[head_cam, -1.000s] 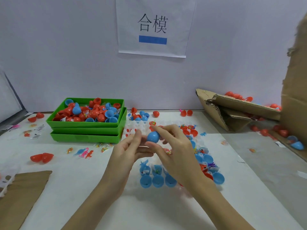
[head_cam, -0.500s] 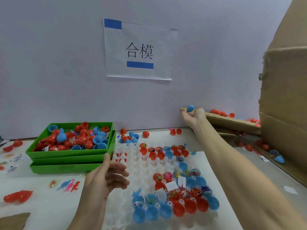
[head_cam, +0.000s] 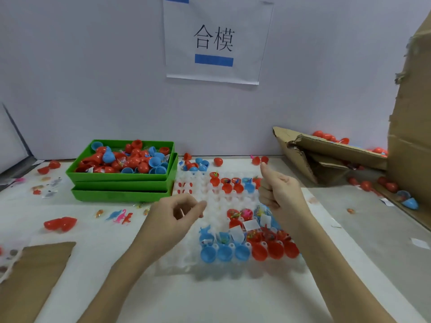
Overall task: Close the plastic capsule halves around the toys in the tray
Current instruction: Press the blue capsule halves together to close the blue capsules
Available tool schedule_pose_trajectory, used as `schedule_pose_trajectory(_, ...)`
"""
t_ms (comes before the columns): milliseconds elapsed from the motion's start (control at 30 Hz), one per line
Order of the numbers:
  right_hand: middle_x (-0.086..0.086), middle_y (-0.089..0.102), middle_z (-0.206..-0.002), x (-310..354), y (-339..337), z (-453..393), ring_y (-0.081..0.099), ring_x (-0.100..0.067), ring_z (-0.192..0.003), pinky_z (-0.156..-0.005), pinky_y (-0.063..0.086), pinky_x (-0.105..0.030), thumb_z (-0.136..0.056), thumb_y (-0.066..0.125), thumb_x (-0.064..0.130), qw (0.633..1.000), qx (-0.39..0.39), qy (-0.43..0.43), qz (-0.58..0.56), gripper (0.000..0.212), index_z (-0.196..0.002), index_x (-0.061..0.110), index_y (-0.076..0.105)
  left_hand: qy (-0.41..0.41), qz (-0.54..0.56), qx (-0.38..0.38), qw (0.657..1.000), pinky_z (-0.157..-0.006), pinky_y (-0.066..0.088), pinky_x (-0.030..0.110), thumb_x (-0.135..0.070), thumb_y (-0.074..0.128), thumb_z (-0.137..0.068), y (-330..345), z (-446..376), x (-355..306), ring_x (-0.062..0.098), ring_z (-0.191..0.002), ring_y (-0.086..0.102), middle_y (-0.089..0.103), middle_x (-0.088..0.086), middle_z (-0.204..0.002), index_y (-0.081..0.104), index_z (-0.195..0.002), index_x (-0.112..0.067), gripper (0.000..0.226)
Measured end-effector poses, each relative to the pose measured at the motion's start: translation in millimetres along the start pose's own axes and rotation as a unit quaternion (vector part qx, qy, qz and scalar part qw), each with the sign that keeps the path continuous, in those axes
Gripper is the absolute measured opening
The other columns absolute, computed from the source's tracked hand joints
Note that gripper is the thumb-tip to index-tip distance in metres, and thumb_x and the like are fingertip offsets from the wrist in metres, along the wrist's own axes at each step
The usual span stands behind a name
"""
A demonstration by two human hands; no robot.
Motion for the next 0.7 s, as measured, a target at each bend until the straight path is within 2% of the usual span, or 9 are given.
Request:
schedule_pose_trajectory(100, -0.004, 0.031, -0.056, 1, 2, 13, 0.024, -0.011, -0.047, -0.044, 0.023, -0.022, -0.102, 0.057, 0.038, 0.999, -0.024, -0.011, 0.045, 0.049, -0.068, 0.007, 0.041, 0.034, -0.066, 0.183, 0.980, -0.052, 0.032, 0.018, -0.061, 0.079, -0.081, 21, 12, 0, 0.007, -0.052, 0.042, 0.049, -0.009, -0.054, 0.074, -0.072, -0.028, 0.035)
schedule_pose_trajectory(133, -0.004, 0.031, -0.056, 2, 4, 15, 0.024, -0.011, -0.046, -0.044, 0.023, -0.022, -0.102, 0.056, 0.038, 0.998, -0.026, -0.015, 0.058, 0.049, -0.067, 0.007, 0.040, 0.038, -0.083, 0.218, 0.972, -0.052, 0.032, 0.019, -0.064, 0.082, -0.076, 25, 16, 1, 0.008, -0.052, 0.042, 0.048, -0.010, -0.053, 0.074, -0.072, -0.030, 0.035)
schedule_pose_trajectory(200, -0.005, 0.030, -0.056, 3, 7, 18, 0.023, -0.012, -0.047, -0.044, 0.024, -0.022, -0.102, 0.056, 0.037, 0.997, -0.022, -0.022, 0.072, 0.049, -0.067, 0.008, 0.040, 0.056, -0.125, 0.242, 0.961, -0.053, 0.033, 0.021, -0.066, 0.085, -0.070, 28, 19, 1, 0.009, -0.052, 0.043, 0.047, -0.011, -0.053, 0.073, -0.074, -0.032, 0.037)
schedule_pose_trajectory(333, -0.008, 0.030, -0.058, 7, 14, 22, 0.024, -0.012, -0.049, -0.048, 0.030, -0.023, -0.101, 0.059, 0.036, 0.991, -0.023, -0.076, 0.106, 0.052, -0.071, -0.003, 0.041, 0.092, -0.147, 0.242, 0.954, -0.054, 0.035, 0.015, -0.055, 0.084, -0.078, 29, 19, -4, 0.009, -0.053, 0.046, 0.049, -0.013, -0.054, 0.073, -0.075, -0.030, 0.028)
schedule_pose_trajectory(433, 0.001, 0.035, -0.051, 10, 20, 24, 0.031, -0.009, -0.046, -0.053, 0.044, -0.018, -0.097, 0.064, 0.037, 0.983, -0.009, -0.121, 0.139, 0.054, -0.064, 0.004, 0.038, 0.129, -0.151, 0.223, 0.955, -0.055, 0.036, 0.015, -0.046, 0.083, -0.083, 22, 20, -14, 0.010, -0.055, 0.047, 0.052, -0.009, -0.060, 0.071, -0.076, -0.029, 0.021)
schedule_pose_trajectory(500, 0.009, 0.041, -0.049, 12, 24, 25, 0.041, -0.006, -0.046, -0.056, 0.046, -0.011, -0.096, 0.067, 0.035, 0.973, 0.005, -0.149, 0.174, 0.049, -0.062, 0.011, 0.041, 0.157, -0.143, 0.189, 0.959, -0.055, 0.043, 0.022, -0.039, 0.083, -0.084, 14, 19, -22, 0.013, -0.058, 0.050, 0.057, -0.007, -0.065, 0.069, -0.076, -0.030, 0.018)
schedule_pose_trajectory(567, 0.007, 0.053, -0.061, 12, 28, 25, 0.052, -0.003, -0.055, -0.056, 0.046, -0.009, -0.095, 0.068, 0.035, 0.962, 0.010, -0.169, 0.212, 0.037, -0.070, 0.014, 0.051, 0.185, -0.141, 0.138, 0.963, -0.057, 0.049, 0.027, -0.034, 0.085, -0.085, 4, 17, -30, 0.017, -0.061, 0.055, 0.059, -0.008, -0.071, 0.068, -0.077, -0.031, 0.019)
schedule_pose_trajectory(633, 0.004, 0.062, -0.077, 11, 32, 25, 0.059, -0.001, -0.068, -0.060, 0.049, -0.009, -0.094, 0.068, 0.038, 0.957, 0.021, -0.175, 0.231, 0.023, -0.086, 0.018, 0.059, 0.207, -0.135, 0.081, 0.966, -0.061, 0.051, 0.021, -0.031, 0.086, -0.084, -5, 15, -36, 0.016, -0.067, 0.061, 0.059, -0.010, -0.077, 0.067, -0.078, -0.030, 0.019)
schedule_pose_trajectory(700, 0.008, 0.067, -0.092, 8, 36, 25, 0.064, 0.002, -0.081, -0.066, 0.053, -0.011, -0.095, 0.065, 0.043, 0.955, 0.057, -0.164, 0.239, 0.019, -0.101, 0.026, 0.061, 0.222, -0.122, 0.030, 0.967, -0.068, 0.051, 0.015, -0.028, 0.085, -0.083, -12, 14, -42, 0.014, -0.076, 0.065, 0.060, -0.013, -0.083, 0.069, -0.080, -0.027, 0.016)
Point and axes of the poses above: each hand's wrist, its own z-axis away from the middle knuckle, its own y-axis out of the palm, x = y × z, the point moved 7 cm from there along -z, towards the middle knuckle
